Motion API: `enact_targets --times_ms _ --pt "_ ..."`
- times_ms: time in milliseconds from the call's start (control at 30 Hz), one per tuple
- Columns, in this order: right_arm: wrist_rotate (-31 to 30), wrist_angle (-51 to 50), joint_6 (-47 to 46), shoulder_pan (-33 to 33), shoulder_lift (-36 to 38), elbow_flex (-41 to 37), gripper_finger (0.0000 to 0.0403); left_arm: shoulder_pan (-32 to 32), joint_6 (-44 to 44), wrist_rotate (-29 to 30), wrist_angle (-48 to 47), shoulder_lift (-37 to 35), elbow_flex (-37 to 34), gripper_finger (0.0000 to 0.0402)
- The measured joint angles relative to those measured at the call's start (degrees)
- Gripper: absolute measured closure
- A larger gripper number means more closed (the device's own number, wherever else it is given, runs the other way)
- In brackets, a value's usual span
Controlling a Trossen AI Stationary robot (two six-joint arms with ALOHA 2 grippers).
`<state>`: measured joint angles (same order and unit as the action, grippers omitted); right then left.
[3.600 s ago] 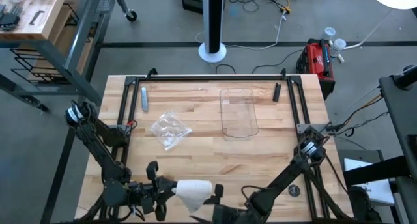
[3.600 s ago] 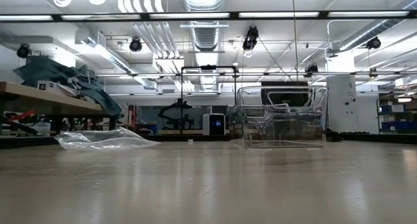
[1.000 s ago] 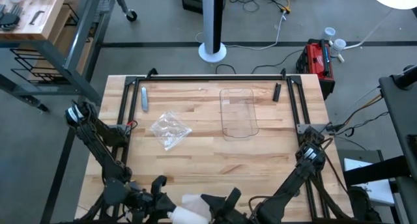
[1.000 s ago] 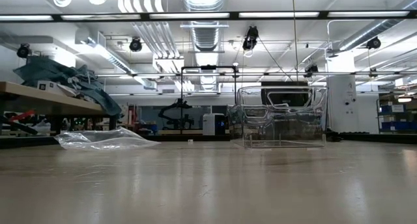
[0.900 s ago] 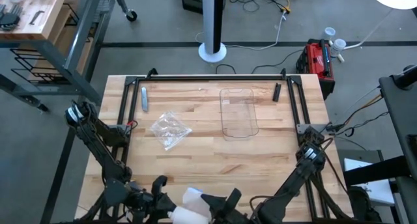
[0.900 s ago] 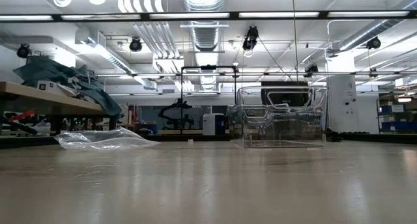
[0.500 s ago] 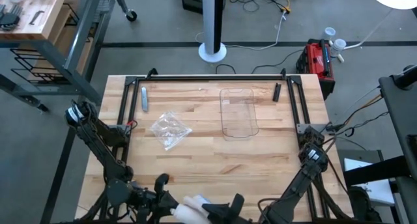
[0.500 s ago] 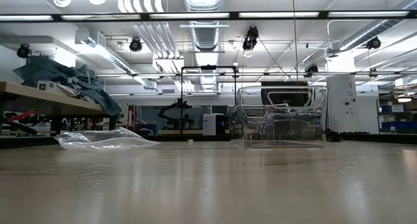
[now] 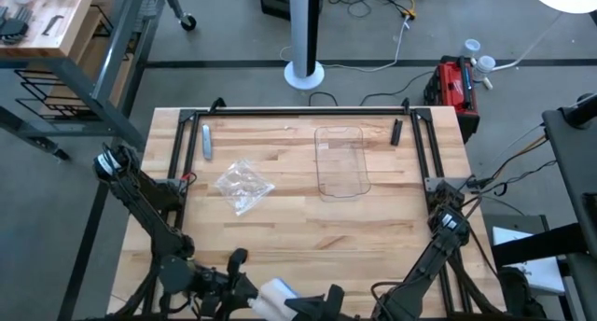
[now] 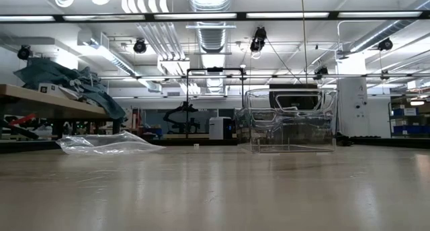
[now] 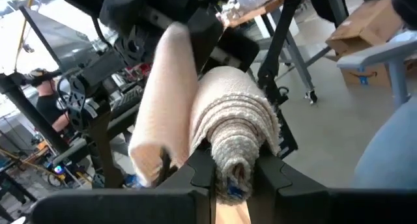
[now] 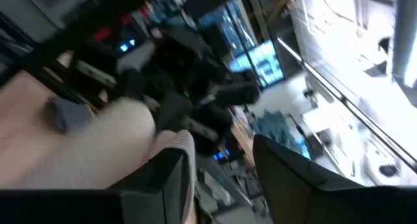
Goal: Roll bandage
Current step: Roll the brown bandage
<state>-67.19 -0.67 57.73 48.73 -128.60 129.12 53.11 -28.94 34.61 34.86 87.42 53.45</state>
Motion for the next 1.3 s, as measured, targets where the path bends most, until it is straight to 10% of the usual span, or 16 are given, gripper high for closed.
enact_targets --times_ms 600,900,1167,1300 --pt "7.5 -2.1 -15.2 5.0 -3.6 -0.7 0.0281 0.0 -0.5 4.5 -0.2 0.0 0.0 0.0365" --pt "-14.9 -4.4 -32.8 7.5 -4.4 -0.8 0.0290 0.1 -0.5 10.3 0.7 -0.1 0.0 0.0365" --pt "17.7 -33.4 -84.1 9.7 4.3 0.4 0.0329 0.3 -1.8 12.9 1.6 -0.1 0.0 0.0365" --pt "21.3 -52.8 -98.9 6.0 2.2 -1.1 0.0346 0.4 -1.8 12.8 1.8 -0.1 0.0 0.0363"
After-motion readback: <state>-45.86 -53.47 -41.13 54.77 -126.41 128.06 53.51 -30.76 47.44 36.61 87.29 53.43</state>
